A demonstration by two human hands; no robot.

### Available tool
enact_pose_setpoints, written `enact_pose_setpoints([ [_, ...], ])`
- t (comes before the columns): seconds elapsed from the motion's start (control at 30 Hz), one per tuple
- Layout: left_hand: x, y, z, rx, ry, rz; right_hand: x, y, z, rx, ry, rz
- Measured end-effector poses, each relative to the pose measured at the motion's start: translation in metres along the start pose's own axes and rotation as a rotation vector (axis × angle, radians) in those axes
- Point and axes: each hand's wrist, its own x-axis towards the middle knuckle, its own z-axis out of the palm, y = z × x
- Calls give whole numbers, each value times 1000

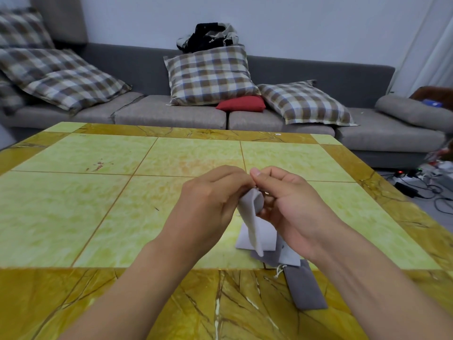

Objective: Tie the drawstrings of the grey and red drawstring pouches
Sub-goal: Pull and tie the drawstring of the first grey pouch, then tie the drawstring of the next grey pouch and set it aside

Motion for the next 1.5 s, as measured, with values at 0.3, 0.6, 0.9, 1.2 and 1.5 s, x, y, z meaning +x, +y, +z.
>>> enact_pose_setpoints([
  [0.3, 3, 2, 3, -76, 44, -218, 0, -8, -5, 144, 45, -68],
  [0.6, 6, -1, -2, -82, 131, -203, 0, -6, 3, 128, 119, -207],
  [0.9, 11, 1, 1, -462, 38, -523, 9, 9, 0, 150, 229, -221],
  [1.2, -4, -18, 16, -614, -298, -1007, 31, 25, -13, 51, 128, 104],
  [1.5, -25, -108, -22, 160, -624, -1285, 57, 34, -86, -994, 145, 20],
])
